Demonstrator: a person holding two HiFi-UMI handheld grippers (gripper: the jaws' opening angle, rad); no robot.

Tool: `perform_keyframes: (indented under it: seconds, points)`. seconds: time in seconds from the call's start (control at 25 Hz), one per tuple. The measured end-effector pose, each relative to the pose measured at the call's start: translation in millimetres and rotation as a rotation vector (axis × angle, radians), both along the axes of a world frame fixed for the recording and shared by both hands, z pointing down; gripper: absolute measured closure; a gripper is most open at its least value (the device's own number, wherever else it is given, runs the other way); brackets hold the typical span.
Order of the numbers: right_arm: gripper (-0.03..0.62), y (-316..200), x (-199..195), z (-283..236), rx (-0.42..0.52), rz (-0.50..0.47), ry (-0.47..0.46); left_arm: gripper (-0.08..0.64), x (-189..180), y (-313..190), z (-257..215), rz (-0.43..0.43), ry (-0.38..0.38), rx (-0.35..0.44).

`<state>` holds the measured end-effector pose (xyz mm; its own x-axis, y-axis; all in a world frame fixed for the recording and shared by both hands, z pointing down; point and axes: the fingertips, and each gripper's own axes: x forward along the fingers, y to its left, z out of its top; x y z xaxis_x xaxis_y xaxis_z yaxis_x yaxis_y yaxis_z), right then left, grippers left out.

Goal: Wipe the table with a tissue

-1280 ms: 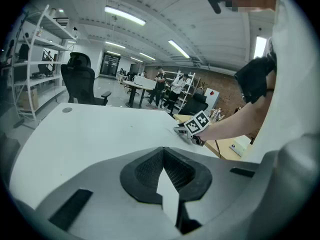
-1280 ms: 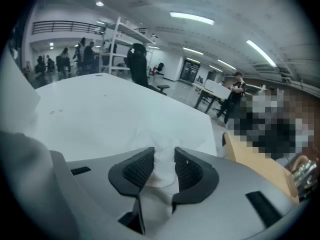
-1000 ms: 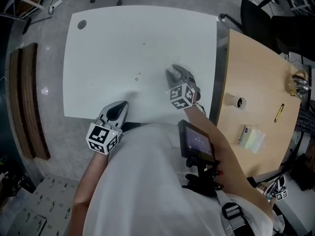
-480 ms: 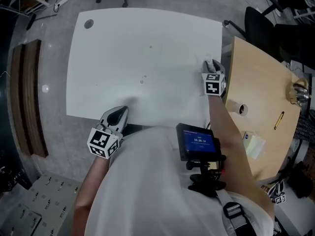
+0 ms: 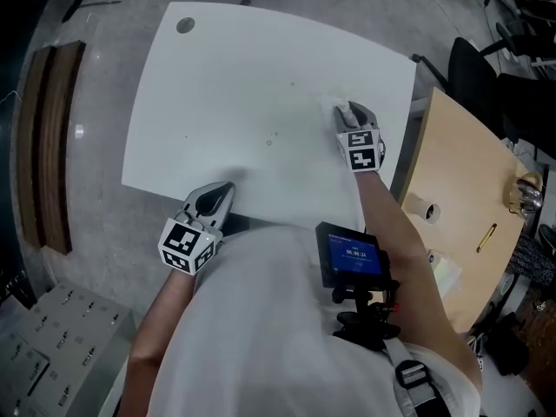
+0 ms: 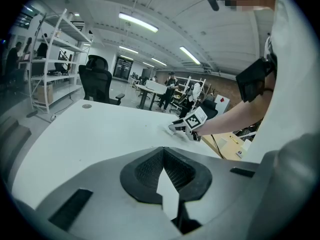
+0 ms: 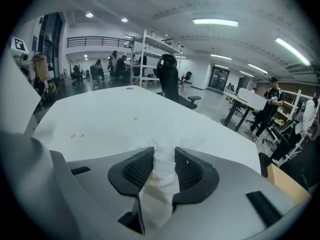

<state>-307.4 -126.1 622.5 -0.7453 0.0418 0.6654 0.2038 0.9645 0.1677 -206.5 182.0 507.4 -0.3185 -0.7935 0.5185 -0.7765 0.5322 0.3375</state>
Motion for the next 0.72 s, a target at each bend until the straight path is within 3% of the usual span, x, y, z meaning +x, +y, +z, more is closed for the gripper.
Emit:
perform_keyframes:
  seconds: [0.36,0.56,0.72]
  points:
    - [0.468,12.5,-61.1,1.9,0.011,-0.039,0.023,0.554,2.7,31.8,7.2,-0.096,0.023,0.0]
    - [0.468,-6.0,-90.6,2.6,0.124,0.041,0.026,0.554,2.7,54.4,12.0,-0.143,0.037,-0.007]
    - [0.468,0.1,-99.2,7.6,0.271,0.005,0.046,0.554,2.2,62.1,14.9,-0.168,0.045,-0.013]
